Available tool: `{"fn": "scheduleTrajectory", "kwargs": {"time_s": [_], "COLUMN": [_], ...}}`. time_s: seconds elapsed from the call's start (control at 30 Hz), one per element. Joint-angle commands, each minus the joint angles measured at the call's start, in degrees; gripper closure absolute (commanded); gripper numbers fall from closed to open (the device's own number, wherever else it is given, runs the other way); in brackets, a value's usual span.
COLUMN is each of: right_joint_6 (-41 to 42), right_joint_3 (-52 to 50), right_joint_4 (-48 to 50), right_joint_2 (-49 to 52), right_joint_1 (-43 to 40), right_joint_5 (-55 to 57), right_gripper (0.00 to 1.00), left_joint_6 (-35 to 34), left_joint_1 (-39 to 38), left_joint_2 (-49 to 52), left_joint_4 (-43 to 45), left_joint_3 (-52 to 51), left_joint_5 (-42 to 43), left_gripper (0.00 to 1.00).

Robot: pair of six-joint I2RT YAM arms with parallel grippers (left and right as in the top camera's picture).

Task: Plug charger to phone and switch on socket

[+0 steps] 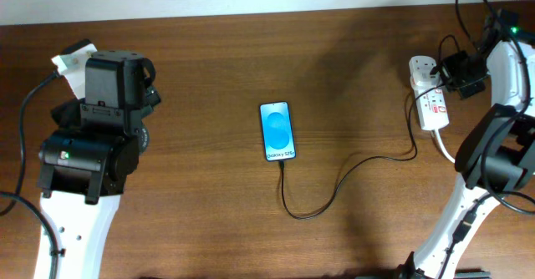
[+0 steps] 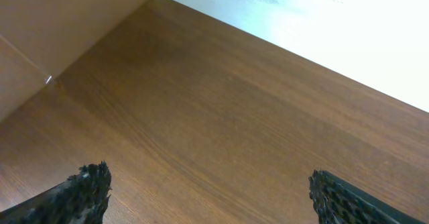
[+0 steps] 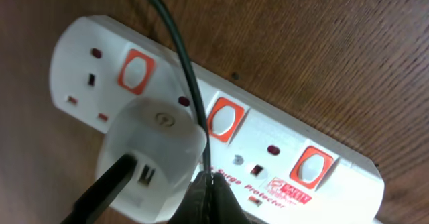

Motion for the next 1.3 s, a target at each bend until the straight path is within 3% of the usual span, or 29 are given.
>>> {"fn": "scheduleTrajectory", "kwargs": {"time_s": [0.0, 0.9, 1.27], "right_joint_6": [0.48, 1.55, 1.53], "right_joint_3": [0.81, 0.66, 0.52], "right_joint_4": [0.46, 3.43, 3.85], "right_joint_2": [1.20, 3.23, 9.31], "right_joint_1": [-0.11, 0.02, 1.55], "right_joint_5": [0.98, 1.55, -1.66], "right_gripper": [0.96, 0.96, 0.96], "left_joint_6": [0.74, -2.32, -2.32], "left_joint_1": [-0.02, -0.02, -0.02], "left_joint_2": [-0.02, -0.04, -0.04], "left_joint_4": [-0.15, -2.03, -3.08], "left_joint_3": [-0.20, -6.49, -6.49], "left_joint_5": [-1.05, -0.61, -0.59], "left_gripper": [0.01, 0.01, 0.01]}}
